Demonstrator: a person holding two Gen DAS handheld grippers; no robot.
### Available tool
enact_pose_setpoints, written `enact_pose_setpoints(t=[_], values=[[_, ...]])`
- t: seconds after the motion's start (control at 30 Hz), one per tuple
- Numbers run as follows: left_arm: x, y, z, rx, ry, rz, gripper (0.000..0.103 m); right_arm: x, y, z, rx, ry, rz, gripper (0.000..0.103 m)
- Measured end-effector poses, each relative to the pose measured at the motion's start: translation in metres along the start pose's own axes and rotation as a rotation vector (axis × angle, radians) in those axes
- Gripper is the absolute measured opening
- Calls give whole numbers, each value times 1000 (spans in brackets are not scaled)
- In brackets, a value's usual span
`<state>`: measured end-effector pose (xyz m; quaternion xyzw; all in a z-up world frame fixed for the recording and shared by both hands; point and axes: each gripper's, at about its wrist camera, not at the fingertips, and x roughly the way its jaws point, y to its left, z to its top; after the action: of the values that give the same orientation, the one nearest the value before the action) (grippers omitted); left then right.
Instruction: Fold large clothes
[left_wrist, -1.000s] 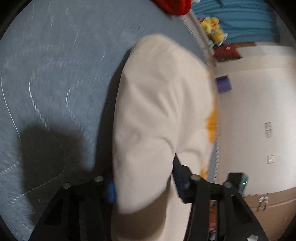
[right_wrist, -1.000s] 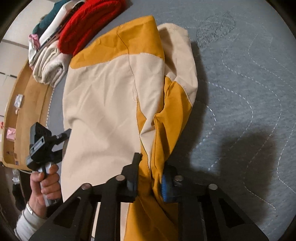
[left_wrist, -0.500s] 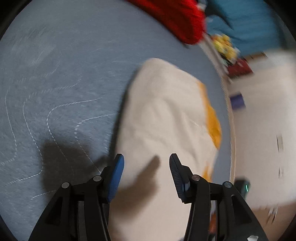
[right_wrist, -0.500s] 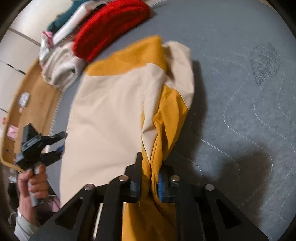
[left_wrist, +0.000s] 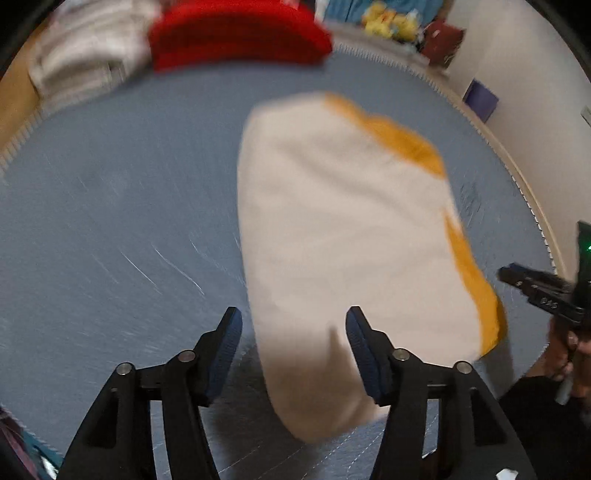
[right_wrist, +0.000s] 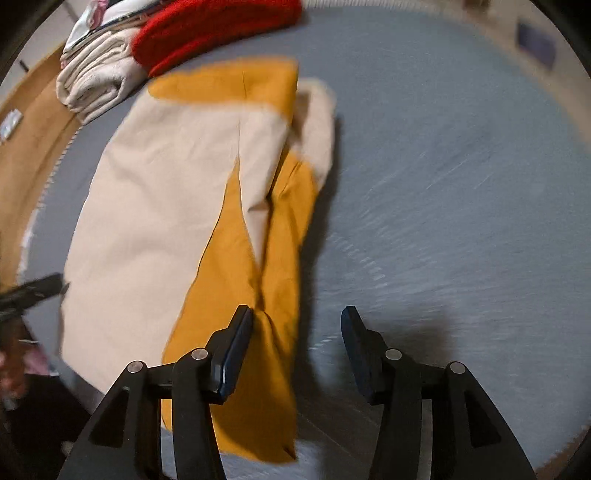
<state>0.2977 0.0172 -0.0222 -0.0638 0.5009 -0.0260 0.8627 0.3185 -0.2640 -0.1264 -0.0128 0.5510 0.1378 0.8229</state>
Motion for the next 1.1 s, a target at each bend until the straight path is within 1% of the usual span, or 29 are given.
enact_pose_setpoints(t=[0.03, 0.07, 0.1, 0.13, 0.17, 0.2, 0.23, 0.27, 0.3, 0.37, 0.43, 0.5, 0.57, 0.63, 0.73, 0.9, 1.1], values=[[-16, -2, -8, 6, -33, -3, 69, -20, 4, -3, -8, -55, -37, 50], [-31, -4, -15, 6, -69, -6, 74, -40, 9, -7, -14, -110, -66, 50], [-55, -12, -25, 1, -119, -7, 83, -56, 15, -11, -18, -151, -85, 53], [-68, -16, -33, -5, -151, -5, 89, -80, 22, -19, -24, -211, -113, 53], [-83, -20, -47, -13, -177, -1, 91, -97, 26, -27, -29, -256, -137, 55], [-90, -23, -47, -23, -193, 2, 94, -118, 35, -40, -34, -313, -166, 63], [-103, -30, -64, -42, -213, 8, 97, -135, 43, -54, -33, -356, -187, 70], [-105, -34, -69, -54, -217, 12, 97, -149, 52, -68, -24, -386, -198, 81], [-112, -35, -84, -73, -219, 19, 99, -159, 57, -80, -14, -403, -201, 86], [-121, -37, -108, -106, -216, 30, 99, -174, 71, -106, 18, -417, -192, 88], [-122, -41, -138, -115, -214, 47, 99, -183, 85, -130, 27, -401, -164, 88], [-118, -45, -154, -131, -197, 55, 99, -192, 97, -153, 24, -405, -164, 88], [-123, -47, -165, -130, -177, 60, 99, -198, 106, -175, 6, -409, -166, 88], [-124, -50, -168, -122, -181, 53, 99, -195, 120, -184, -26, -410, -175, 88], [-131, -53, -174, -97, -200, 72, 99, -192, 130, -190, -70, -406, -184, 88], [-127, -57, -174, -91, -210, 86, 99, -190, 137, -192, -79, -419, -178, 88], [-124, -59, -173, -90, -216, 84, 99, -188, 140, -193, -95, -422, -183, 88]])
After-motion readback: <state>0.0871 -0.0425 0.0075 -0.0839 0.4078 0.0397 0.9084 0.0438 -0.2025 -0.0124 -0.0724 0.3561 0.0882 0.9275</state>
